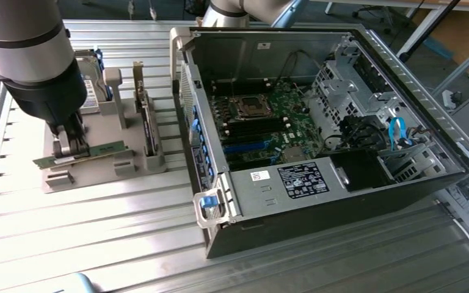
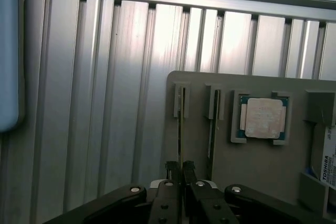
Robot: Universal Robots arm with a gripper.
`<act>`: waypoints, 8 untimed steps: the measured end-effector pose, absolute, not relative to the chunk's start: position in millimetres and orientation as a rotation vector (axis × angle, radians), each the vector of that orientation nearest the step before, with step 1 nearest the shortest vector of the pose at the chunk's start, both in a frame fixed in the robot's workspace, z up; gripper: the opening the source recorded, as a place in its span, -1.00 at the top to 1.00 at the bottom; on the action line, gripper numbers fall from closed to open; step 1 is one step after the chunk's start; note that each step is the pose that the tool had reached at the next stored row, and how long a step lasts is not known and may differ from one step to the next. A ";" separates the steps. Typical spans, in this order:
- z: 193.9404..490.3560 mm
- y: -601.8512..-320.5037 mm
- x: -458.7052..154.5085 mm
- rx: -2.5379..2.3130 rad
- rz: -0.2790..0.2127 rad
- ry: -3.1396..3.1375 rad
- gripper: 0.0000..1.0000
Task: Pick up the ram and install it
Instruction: 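Pick up the ram and move it above insertion slot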
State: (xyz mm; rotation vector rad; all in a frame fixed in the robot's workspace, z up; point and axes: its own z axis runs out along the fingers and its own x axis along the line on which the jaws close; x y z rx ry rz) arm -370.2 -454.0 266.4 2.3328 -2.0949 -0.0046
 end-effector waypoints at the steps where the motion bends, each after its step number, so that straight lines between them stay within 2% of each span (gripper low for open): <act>1: 267.1 -454.0 -370.2 2.333 -0.005 -2.095 0.72; 8: 273.7 -454.0 -370.2 2.333 -0.004 -2.095 0.72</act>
